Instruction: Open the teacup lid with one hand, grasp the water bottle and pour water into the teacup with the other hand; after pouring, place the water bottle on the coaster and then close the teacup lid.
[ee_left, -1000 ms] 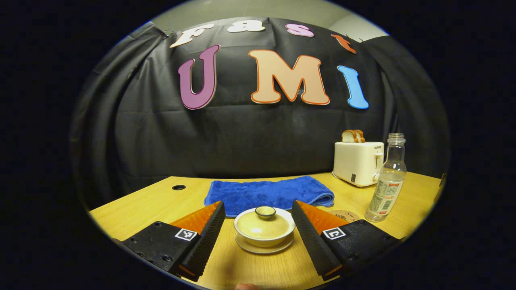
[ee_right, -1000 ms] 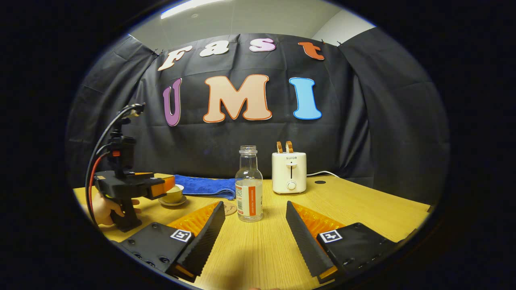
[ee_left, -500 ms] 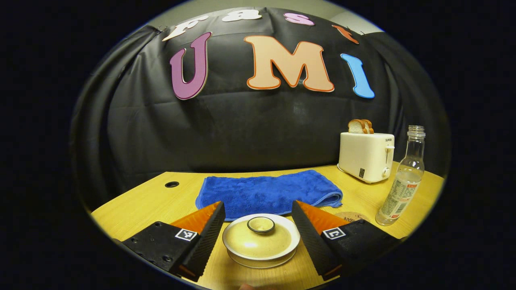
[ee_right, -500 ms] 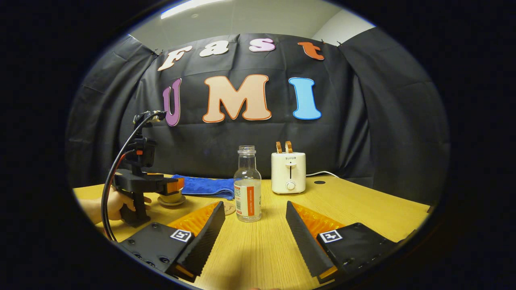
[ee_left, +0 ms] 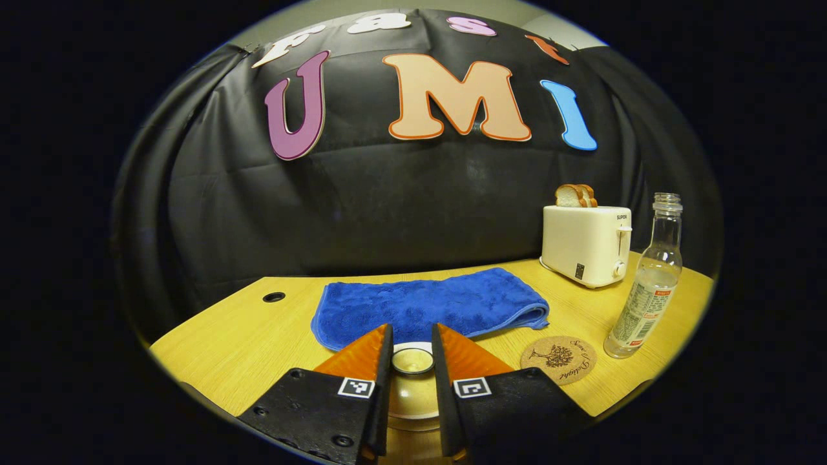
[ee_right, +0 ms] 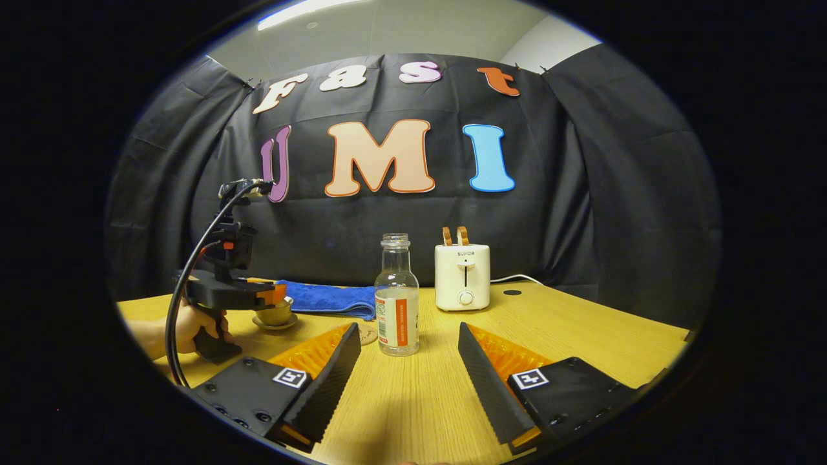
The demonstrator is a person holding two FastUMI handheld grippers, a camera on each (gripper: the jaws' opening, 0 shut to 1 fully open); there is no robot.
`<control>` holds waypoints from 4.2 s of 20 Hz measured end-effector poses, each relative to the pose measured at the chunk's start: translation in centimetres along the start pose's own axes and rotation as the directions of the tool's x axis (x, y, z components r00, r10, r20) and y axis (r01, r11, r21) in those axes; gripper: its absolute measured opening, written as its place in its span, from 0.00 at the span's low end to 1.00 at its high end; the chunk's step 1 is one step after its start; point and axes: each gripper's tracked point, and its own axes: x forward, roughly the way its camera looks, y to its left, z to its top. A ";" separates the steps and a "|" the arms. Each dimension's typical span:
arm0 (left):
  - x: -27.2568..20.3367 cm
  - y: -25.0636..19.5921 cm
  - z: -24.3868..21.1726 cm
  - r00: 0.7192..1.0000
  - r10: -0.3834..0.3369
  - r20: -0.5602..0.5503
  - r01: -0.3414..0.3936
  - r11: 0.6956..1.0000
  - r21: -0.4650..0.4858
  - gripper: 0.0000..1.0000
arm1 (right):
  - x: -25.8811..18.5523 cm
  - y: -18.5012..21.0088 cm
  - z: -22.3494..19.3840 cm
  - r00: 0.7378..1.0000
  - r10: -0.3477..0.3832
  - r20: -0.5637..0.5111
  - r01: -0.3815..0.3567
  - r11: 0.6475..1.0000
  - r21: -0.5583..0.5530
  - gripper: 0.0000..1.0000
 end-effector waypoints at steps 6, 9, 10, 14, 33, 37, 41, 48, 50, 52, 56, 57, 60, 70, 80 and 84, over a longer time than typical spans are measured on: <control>-0.3 0.2 0.0 1.000 0.004 0.002 -0.004 1.000 -0.007 0.24 | 0.1 0.0 0.0 1.000 0.001 0.000 -0.001 1.000 0.000 0.98; -0.3 0.2 0.0 1.000 0.001 0.002 -0.001 1.000 -0.014 0.23 | 0.1 0.0 0.0 1.000 0.000 0.001 0.000 1.000 0.000 0.98; -0.5 0.4 0.1 1.000 0.006 0.009 -0.006 1.000 -0.016 0.23 | 0.1 0.0 0.0 1.000 0.000 0.001 0.000 1.000 0.000 0.94; -1.6 0.7 1.5 0.994 0.021 0.108 -0.017 0.999 -0.036 0.23 | 0.0 0.0 0.0 1.000 0.000 0.001 0.000 1.000 0.000 0.98; -14.4 2.6 0.1 0.982 -0.091 0.164 0.100 0.994 -0.051 0.23 | 7.2 2.9 -0.6 1.000 0.004 -0.006 -0.004 1.000 0.002 0.94; -17.8 3.9 -0.3 0.981 -0.091 0.169 0.101 0.994 -0.048 0.23 | 10.8 3.1 -0.9 1.000 -0.015 -0.014 0.015 1.000 0.000 0.98; -19.5 5.0 -0.6 0.983 -0.076 0.168 0.085 0.995 -0.052 0.23 | 13.8 3.1 -1.1 0.999 -0.030 -0.019 0.030 1.000 0.002 0.98; -19.3 4.5 -0.5 0.979 -0.124 0.162 0.132 0.990 -0.041 0.22 | 17.1 3.1 -1.2 0.999 -0.043 -0.023 0.043 0.999 0.002 0.94; -19.1 4.4 -0.5 0.979 -0.128 0.161 0.136 0.990 -0.041 0.23 | 16.9 2.9 -1.3 0.998 -0.055 -0.021 0.055 0.998 -0.001 0.84; -19.0 4.5 -0.6 0.979 -0.126 0.159 0.133 0.990 -0.039 0.23 | 17.2 2.9 -1.3 0.998 -0.063 -0.026 0.063 0.998 -0.007 0.80; -18.7 4.2 -0.3 0.975 -0.152 0.164 0.160 0.986 -0.036 0.23 | 17.1 3.1 -1.2 0.996 -0.086 -0.021 0.085 0.995 -0.050 0.77; -18.6 4.4 -0.4 0.975 -0.152 0.162 0.160 0.986 -0.036 0.23 | 17.1 3.6 -1.2 0.997 -0.081 -0.017 0.079 0.994 -0.075 0.76; -18.2 5.1 -0.4 0.977 -0.141 0.160 0.149 0.988 -0.040 0.23 | 17.3 4.9 -0.8 0.998 -0.070 -0.002 0.067 0.971 -0.229 0.76; -18.0 5.2 -0.3 0.973 -0.160 0.164 0.167 0.985 -0.032 0.24 | 18.2 15.5 -1.4 0.997 0.078 0.002 -0.036 0.484 -0.875 0.75; -17.7 10.2 -0.7 0.985 -0.072 0.159 0.081 0.995 -0.051 0.23 | 17.7 18.4 -3.2 0.990 0.099 -0.097 -0.108 0.122 -0.987 0.76; -17.7 10.5 -0.8 0.985 -0.068 0.158 0.078 0.996 -0.052 0.23 | 16.9 19.0 -3.4 0.989 0.119 -0.088 -0.091 0.023 -0.996 0.77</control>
